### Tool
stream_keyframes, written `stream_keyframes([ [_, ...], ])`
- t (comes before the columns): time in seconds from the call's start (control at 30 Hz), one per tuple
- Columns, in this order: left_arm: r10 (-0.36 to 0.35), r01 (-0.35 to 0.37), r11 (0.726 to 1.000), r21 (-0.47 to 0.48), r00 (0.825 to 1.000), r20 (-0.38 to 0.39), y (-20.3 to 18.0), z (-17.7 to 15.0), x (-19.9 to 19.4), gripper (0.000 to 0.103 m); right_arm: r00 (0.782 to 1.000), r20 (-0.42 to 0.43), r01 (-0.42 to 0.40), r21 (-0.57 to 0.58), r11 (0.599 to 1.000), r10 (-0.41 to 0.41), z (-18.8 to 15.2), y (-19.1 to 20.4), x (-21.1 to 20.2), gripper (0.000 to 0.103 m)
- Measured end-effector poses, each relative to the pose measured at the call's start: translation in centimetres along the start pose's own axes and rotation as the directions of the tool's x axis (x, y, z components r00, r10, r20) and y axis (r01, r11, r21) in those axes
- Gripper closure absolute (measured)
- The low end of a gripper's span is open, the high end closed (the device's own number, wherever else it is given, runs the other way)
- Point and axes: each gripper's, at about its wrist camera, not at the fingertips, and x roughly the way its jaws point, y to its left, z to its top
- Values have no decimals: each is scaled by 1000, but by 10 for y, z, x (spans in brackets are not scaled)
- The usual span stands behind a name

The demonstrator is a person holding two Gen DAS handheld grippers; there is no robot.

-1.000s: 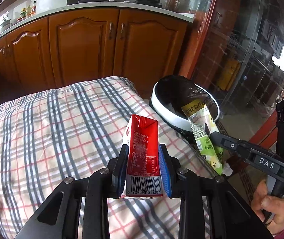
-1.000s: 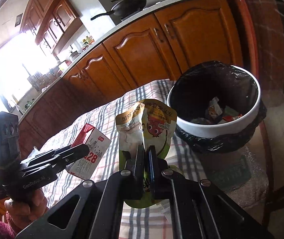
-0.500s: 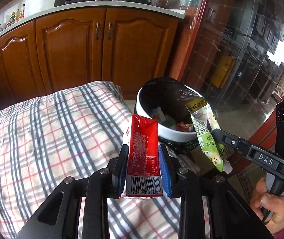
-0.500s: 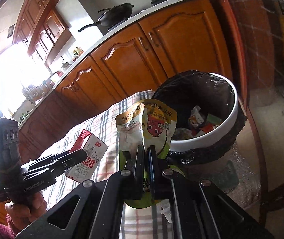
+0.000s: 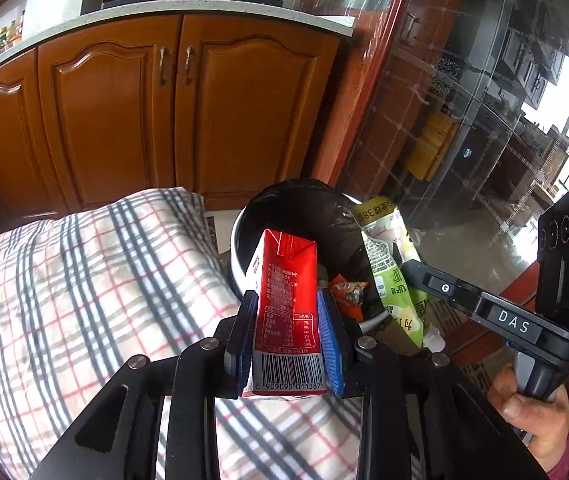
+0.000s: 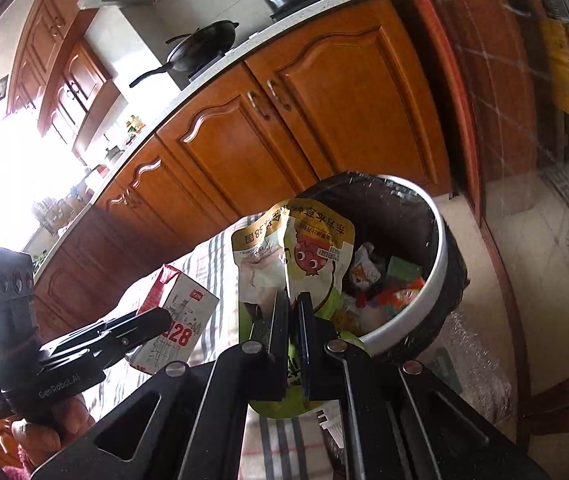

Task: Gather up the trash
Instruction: 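Carry the red carton and pouch over the bin and open both tools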

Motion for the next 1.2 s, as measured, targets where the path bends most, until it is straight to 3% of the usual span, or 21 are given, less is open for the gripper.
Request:
stream_keyframes([
  [0.3, 4, -4, 1000, 14, 1000, -9, -9, 35, 34, 75, 1000, 1, 26, 17, 1000, -26, 30, -10, 16, 99],
  [0.57, 18, -17, 1000, 15, 999, -42, -18, 46, 68, 75, 998, -20, 57, 16, 998, -57, 48, -18, 35, 99],
  [1.2, 38, -38, 999, 8, 992, -116, -24, 59, 110, 74, 991, -100, 89, 46, 995, -84, 48, -35, 66, 99],
])
